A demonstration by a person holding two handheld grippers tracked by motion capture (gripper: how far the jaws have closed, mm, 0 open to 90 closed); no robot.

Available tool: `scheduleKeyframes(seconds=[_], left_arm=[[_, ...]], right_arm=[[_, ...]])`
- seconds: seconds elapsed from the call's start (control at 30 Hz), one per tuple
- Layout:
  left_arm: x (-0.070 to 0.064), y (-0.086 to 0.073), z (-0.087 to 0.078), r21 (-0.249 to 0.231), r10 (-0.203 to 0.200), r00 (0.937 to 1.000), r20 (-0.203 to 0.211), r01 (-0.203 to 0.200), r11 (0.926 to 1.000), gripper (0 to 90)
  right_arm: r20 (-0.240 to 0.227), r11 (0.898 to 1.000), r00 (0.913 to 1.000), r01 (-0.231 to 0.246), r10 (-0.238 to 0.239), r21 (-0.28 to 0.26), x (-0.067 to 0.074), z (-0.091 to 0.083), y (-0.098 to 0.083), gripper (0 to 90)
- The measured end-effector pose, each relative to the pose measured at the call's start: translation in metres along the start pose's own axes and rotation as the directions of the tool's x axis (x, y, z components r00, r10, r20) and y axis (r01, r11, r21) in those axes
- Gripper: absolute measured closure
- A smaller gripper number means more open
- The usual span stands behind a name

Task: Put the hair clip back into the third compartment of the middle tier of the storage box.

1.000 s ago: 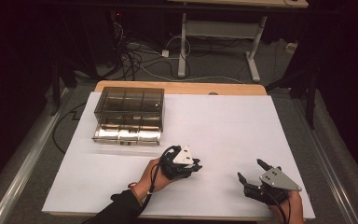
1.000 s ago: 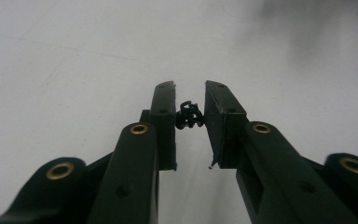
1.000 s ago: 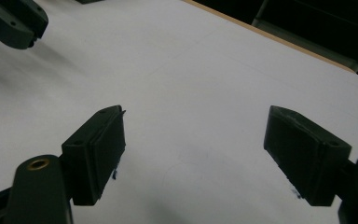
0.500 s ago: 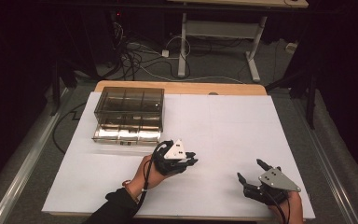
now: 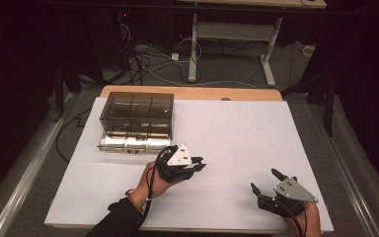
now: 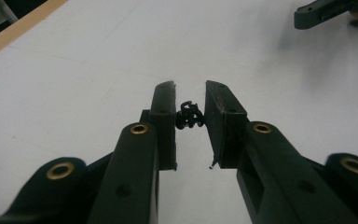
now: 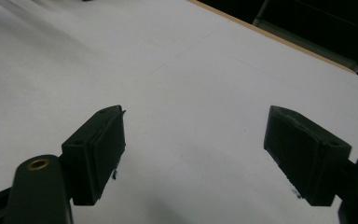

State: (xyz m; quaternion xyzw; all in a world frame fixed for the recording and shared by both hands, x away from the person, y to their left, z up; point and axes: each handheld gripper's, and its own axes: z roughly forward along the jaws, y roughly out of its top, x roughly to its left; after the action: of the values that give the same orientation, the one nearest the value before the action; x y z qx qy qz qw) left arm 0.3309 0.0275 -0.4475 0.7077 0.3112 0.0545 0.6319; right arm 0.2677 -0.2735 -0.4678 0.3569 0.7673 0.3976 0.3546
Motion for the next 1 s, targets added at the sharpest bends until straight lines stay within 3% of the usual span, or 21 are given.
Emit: scheduleKeyframes(seconds=[1.0], left_arm=[[0.016, 0.016, -0.021, -0.064, -0.012, 0.9991, -0.04, 0.01, 0.9979, 72.0]], right_arm=[[0.005, 1.0, 1.0, 0.0, 0.0, -0.004, -0.001, -0.001, 0.0, 20.9]])
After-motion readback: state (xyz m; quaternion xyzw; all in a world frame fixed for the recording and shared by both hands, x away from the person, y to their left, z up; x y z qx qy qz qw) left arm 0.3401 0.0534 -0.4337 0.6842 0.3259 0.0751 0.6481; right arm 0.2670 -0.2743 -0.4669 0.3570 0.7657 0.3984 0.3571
